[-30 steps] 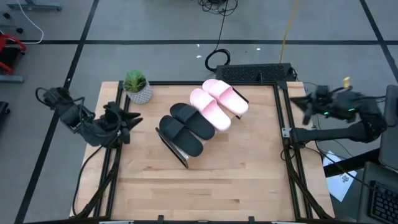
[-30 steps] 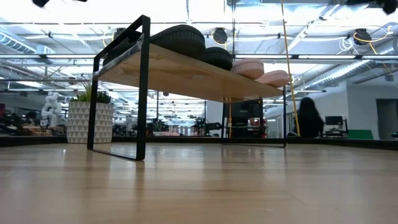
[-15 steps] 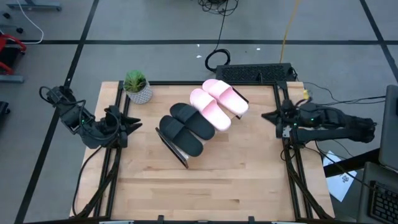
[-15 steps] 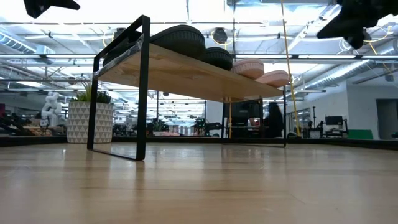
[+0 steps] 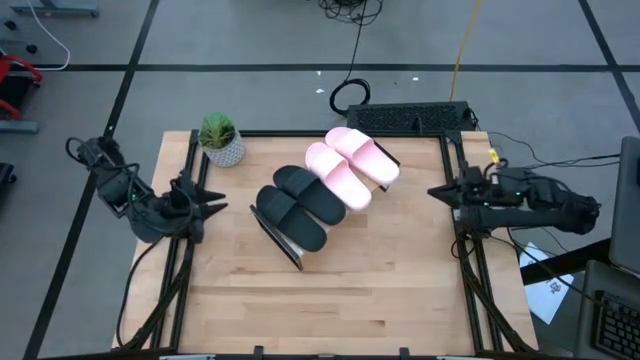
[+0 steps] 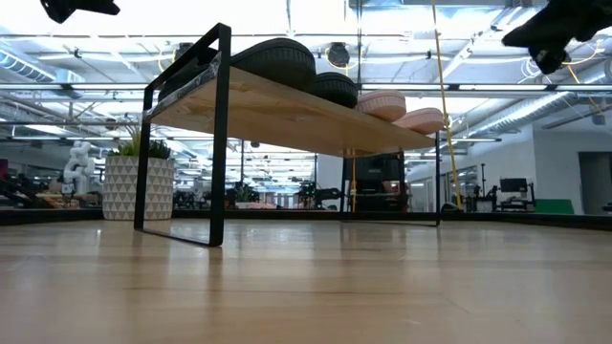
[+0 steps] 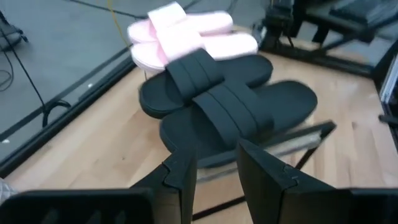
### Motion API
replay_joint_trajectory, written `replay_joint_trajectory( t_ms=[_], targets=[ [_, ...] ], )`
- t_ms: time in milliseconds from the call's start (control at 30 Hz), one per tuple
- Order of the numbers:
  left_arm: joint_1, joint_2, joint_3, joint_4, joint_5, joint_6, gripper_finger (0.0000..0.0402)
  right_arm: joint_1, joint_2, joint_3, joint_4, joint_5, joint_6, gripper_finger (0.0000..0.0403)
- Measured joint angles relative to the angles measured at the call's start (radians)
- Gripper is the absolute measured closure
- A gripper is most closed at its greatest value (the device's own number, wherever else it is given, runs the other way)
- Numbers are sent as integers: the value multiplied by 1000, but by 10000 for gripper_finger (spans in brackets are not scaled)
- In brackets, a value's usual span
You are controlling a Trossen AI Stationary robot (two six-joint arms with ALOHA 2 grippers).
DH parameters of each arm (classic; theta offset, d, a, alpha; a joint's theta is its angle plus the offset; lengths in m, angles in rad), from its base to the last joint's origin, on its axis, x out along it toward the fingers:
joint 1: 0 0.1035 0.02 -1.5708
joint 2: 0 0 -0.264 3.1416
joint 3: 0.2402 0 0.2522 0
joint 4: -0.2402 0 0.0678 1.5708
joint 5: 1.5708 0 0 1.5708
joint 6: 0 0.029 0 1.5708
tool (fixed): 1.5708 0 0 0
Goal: Pick and place slides into the shelf
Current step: Return to Home Position
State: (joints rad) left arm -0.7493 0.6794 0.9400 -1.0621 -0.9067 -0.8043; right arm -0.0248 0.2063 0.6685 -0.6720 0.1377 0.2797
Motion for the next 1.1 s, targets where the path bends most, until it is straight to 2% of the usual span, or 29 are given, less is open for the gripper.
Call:
replay_joint_trajectory(
  t_ms=[133,300,567,700,833,967,1100],
  targets=[
    [-49,-62,-55,2,-64,-42,289,0,-93,0,-32,-9,3,403],
    [-136,-168,-208,132,-146,-40,289,0,-178,0,-84,-10,6,403],
    [-215,-299,-392,513,-131,241,289,0,-201,0,-166,-11,57,403],
    [-193,-321,-503,755,-57,363,289,0,-201,0,-163,-12,61,403],
    [-113,-322,-590,960,51,477,289,0,-201,0,-162,-12,79,403],
    [20,-322,-626,994,196,495,289,0,-202,-17,-110,-12,68,403],
    [166,-340,-626,975,362,554,289,0,-202,-100,-33,-29,60,403]
  ],
)
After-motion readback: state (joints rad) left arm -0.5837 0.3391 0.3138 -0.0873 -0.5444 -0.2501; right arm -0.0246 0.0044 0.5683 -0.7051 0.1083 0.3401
